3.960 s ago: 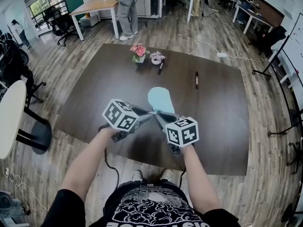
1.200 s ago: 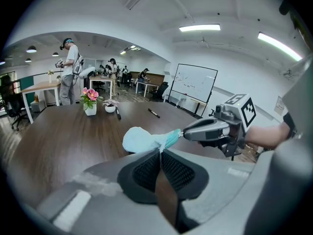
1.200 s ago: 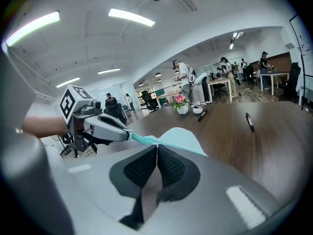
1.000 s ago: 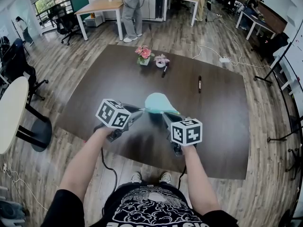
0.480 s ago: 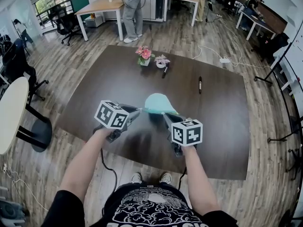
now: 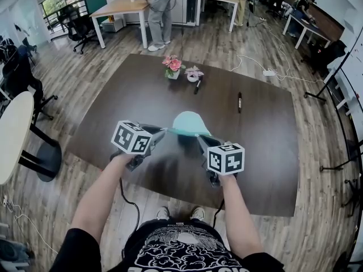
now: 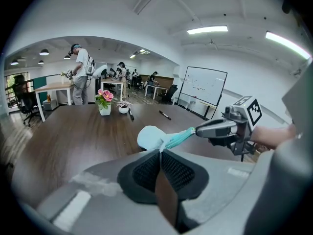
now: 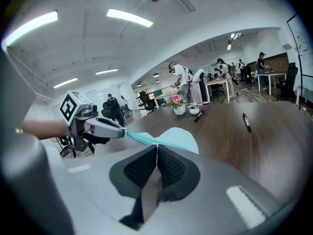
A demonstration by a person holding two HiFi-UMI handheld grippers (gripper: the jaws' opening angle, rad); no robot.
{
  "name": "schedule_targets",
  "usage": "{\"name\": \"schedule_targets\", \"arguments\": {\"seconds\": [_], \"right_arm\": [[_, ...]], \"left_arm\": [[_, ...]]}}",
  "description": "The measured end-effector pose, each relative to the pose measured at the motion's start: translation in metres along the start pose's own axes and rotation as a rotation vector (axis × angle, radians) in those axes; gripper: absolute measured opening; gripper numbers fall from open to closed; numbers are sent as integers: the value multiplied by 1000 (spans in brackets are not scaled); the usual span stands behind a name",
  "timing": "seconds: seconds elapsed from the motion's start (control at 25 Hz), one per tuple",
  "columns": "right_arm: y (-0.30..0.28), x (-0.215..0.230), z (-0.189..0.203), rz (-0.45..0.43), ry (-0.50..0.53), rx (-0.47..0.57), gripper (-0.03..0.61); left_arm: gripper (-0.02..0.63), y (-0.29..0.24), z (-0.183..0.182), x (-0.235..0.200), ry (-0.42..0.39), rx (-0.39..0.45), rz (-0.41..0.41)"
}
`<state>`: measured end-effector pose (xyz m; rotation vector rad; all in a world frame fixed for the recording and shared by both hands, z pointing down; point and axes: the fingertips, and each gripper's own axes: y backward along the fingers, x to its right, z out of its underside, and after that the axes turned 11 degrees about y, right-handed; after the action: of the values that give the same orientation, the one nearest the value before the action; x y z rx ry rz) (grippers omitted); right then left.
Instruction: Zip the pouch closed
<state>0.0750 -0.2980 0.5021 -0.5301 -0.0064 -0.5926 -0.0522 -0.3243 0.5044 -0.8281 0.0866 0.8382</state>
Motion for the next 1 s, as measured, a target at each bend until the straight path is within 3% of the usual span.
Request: {"name": "schedule_targets", "arguments": {"seconds": [1.0], "right_arm": [[0, 5, 2, 15, -9, -9, 8]], "left_arm": [[21, 6, 10, -28, 66, 5, -69]]}}
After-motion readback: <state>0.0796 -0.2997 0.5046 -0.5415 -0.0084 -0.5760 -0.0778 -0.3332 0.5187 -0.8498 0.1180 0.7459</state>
